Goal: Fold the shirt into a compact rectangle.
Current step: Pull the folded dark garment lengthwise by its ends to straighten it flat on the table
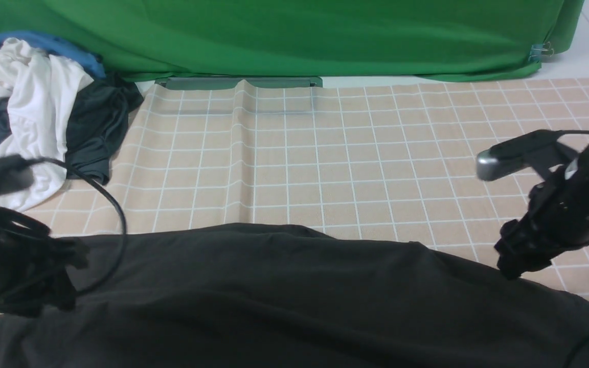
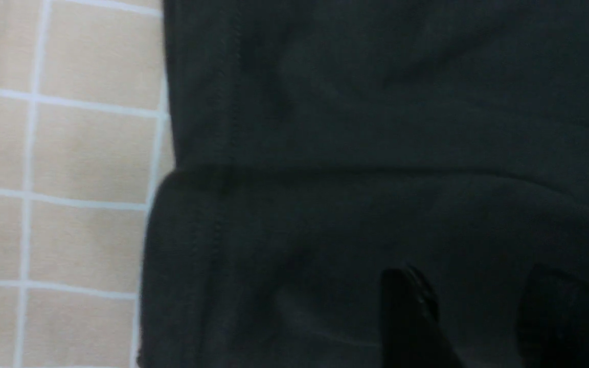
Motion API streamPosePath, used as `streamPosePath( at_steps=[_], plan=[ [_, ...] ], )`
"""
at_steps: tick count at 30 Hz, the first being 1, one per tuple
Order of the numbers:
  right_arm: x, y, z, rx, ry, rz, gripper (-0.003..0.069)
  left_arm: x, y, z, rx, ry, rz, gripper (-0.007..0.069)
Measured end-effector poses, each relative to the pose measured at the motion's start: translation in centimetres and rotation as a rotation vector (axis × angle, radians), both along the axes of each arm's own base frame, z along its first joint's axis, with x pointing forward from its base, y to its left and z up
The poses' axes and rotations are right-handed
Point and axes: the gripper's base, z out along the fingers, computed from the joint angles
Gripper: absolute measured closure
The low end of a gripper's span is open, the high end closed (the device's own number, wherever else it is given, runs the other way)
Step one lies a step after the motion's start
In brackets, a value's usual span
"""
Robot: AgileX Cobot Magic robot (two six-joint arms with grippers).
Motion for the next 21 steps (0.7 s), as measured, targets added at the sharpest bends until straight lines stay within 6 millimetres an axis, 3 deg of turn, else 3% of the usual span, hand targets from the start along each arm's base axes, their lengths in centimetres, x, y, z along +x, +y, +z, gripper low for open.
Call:
streamPosePath(
  at_steps=[3, 6, 8, 9, 12, 21],
  plan=[
    [0.4, 0.4, -1.6, -0.017, 0.039, 0.026, 0.0173, 0.6, -0.8, -1.8, -0.002, 0.059, -0.034, 0.0571],
    [0.6, 0.6, -2.7, -0.029, 0.072, 0.048, 0.0216, 1.1, -1.2, -2.8, -0.001, 0.077, -0.044, 0.0609],
    [0.6, 0.6, -3.2, -0.033, 0.085, 0.062, 0.0302, 1.4, -1.2, -3.1, 0.001, 0.069, -0.044, 0.0609],
    [0.6, 0.6, -3.3, -0.034, 0.087, 0.069, 0.0414, 1.5, -1.2, -3.1, 0.002, 0.062, -0.043, 0.0609],
    [0.7, 0.6, -3.3, -0.036, 0.079, 0.084, 0.0589, 1.7, -1.2, -3.1, 0.003, 0.047, -0.041, 0.0609],
    [1.1, 0.0, -1.6, -0.112, 0.044, 0.112, 0.0613, 1.7, -1.2, -3.2, 0.004, 0.046, -0.045, 0.0607]
  ],
)
